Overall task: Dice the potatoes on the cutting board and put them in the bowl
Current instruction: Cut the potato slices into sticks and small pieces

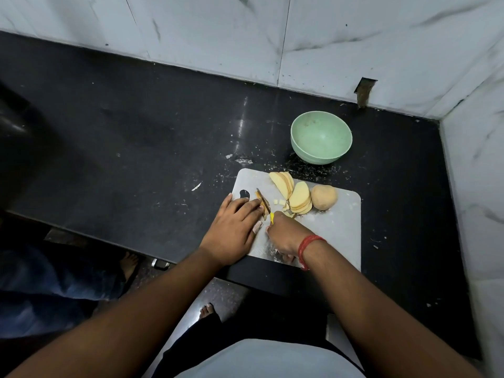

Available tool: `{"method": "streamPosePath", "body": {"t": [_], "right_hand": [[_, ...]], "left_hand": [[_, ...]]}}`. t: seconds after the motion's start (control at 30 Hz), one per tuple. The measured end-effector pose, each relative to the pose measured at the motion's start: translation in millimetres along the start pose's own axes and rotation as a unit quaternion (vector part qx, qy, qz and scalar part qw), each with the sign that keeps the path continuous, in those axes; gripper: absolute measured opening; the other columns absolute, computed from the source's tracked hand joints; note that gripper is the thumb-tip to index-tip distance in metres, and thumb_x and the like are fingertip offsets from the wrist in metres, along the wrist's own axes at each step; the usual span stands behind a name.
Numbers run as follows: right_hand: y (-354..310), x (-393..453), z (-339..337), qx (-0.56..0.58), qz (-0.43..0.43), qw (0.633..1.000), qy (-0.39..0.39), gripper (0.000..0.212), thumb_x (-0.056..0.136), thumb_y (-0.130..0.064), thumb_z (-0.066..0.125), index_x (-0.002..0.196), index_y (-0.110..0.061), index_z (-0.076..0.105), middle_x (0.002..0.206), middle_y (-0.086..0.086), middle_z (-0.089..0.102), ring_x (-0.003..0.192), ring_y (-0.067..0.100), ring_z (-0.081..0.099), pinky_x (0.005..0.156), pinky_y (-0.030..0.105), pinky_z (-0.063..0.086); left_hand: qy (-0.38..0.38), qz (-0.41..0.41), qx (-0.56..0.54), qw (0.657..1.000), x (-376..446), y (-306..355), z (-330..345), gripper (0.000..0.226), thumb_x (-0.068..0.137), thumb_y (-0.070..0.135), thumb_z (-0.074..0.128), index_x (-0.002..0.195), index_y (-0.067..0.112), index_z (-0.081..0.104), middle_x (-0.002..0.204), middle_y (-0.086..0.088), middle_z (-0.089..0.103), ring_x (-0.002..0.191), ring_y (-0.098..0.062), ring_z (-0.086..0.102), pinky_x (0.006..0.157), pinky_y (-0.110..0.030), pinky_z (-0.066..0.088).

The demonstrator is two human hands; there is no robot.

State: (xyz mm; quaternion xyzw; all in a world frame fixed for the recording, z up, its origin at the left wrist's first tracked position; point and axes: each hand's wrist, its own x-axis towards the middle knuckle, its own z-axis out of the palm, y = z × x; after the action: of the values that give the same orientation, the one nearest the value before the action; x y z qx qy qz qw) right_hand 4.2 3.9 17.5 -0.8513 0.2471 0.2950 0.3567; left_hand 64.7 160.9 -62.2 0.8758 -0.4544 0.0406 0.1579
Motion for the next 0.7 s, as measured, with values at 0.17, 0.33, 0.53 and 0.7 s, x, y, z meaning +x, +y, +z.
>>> {"method": "streamPosePath", "body": {"t": [0.17,0.33,0.53,0.7], "right_hand": [[5,1,6,-0.012,-0.018,1.000,0.023,0.008,0.098,-0.016,0.044,0.104,-0.015,0.038,0.101,0.011,0.048,0.090,0.023,0.047,0.082,0.035,0.045],[7,0,6,0.008,0.031,0.999,-0.022,0.022,0.095,-0.002,0.040,0.115,-0.007,0.042,0.095,0.021,0.059,0.076,0.034,0.060,0.058,0.039,0.051],[8,-5,5,-0.029,0.031,0.999,-0.029,0.033,0.092,0.005,0.044,0.123,-0.005,0.040,0.100,0.020,0.061,0.080,0.034,0.064,0.061,0.039,0.053],[10,-14,-1,-0.044,-0.004,0.999,-0.008,0.007,0.097,-0.012,0.043,0.104,-0.011,0.044,0.098,0.014,0.054,0.062,0.016,0.045,0.062,0.031,0.045]], "left_hand": [[-0.003,0.003,0.026,1.000,0,-1,0,0.047,0.101,0.032,0.042,0.142,0.018,0.060,0.147,-0.002,0.056,0.133,-0.032,0.049,0.119,-0.061,0.028],[-0.008,0.002,0.037,0.999,0,0,-1,0.048,0.101,0.033,0.041,0.143,0.019,0.059,0.148,-0.001,0.056,0.134,-0.031,0.048,0.120,-0.060,0.027],[-0.015,-0.008,0.035,0.999,0,0,1,0.048,0.103,0.035,0.038,0.143,0.020,0.059,0.149,0.000,0.055,0.134,-0.031,0.048,0.121,-0.060,0.025],[-0.022,-0.011,0.040,0.999,0,0,1,0.049,0.102,0.035,0.037,0.144,0.020,0.058,0.149,0.000,0.055,0.135,-0.031,0.048,0.121,-0.060,0.025]]}}
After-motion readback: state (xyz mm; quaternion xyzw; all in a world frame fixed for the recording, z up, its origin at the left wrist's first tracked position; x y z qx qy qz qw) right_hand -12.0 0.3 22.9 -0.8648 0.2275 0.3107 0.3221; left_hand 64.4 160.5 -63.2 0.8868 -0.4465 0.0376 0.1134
